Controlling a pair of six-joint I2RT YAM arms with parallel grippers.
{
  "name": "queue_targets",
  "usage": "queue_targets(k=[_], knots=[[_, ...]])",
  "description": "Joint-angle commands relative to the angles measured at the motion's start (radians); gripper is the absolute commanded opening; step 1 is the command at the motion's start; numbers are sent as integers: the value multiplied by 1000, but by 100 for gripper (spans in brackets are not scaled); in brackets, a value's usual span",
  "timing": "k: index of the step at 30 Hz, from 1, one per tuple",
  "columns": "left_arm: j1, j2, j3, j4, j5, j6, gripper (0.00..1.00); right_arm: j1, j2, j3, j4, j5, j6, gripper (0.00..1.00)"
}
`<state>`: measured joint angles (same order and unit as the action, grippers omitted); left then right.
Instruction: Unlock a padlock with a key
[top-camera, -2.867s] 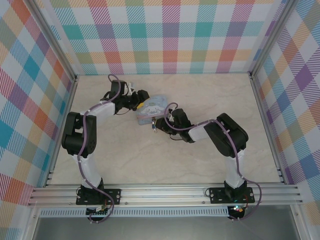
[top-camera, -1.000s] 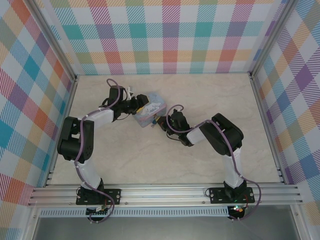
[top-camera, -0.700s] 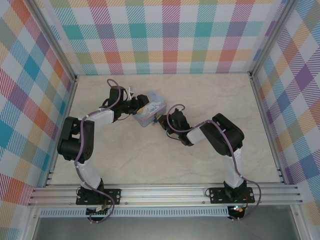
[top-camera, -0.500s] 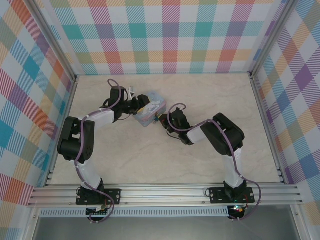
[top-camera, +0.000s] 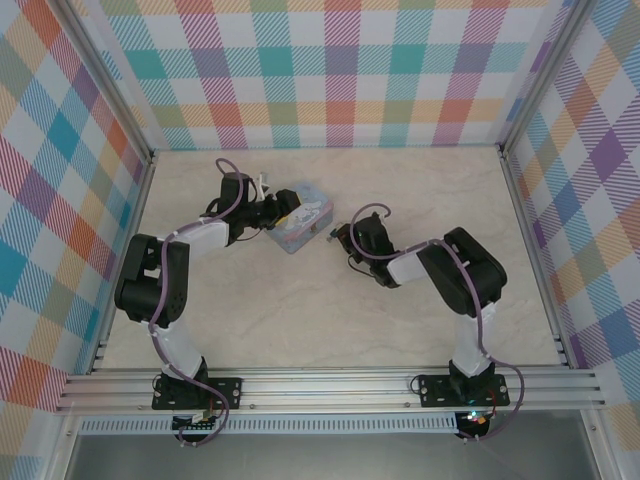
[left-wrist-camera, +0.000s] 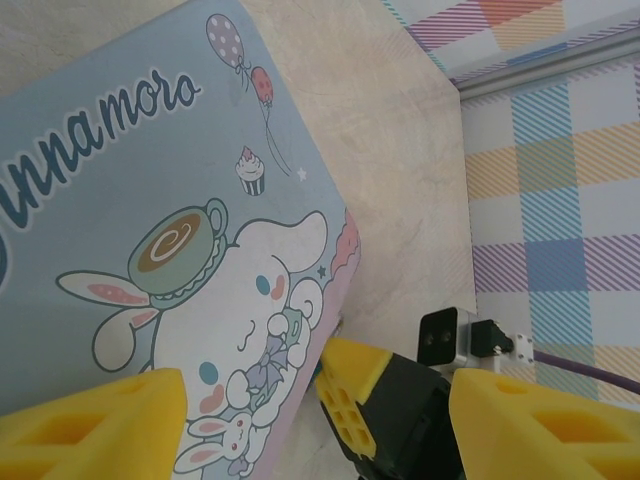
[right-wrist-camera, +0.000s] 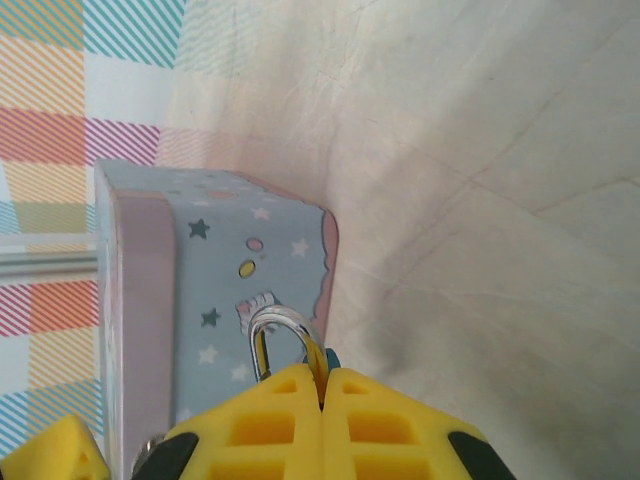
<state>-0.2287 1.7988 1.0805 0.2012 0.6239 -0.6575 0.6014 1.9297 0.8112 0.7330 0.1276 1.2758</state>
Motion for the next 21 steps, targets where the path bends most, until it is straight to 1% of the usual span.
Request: queue_targets(k=[1, 3, 5, 7, 9, 13, 17, 21], knots=[[6, -31, 5, -146, -35, 13, 73, -10, -116, -37, -46, -33, -148, 7], [8, -60, 20, -163, -40, 19, 76, -19, -169, -69, -67, -66, -208, 7], [9, -101, 34, -184, -47, 24, 80, -32, -228, -94, -91, -130, -289, 7], [12, -146, 44, -211, -59, 41, 84, -40, -291, -107, -159, -188, -357, 7], [15, -200, 43, -243, -83, 63, 88, -42, -360, -106, -252, -252, -437, 7], [26, -342, -4, -284, -137, 95, 95, -45, -497, -86, -517, -379, -563, 8], [37, -507, -116, -296, -196, 99, 97, -45, -629, -114, -677, -483, -598, 8], [47, -675, -250, -315, -274, 95, 100, -45, -718, -162, -738, -545, -572, 8]])
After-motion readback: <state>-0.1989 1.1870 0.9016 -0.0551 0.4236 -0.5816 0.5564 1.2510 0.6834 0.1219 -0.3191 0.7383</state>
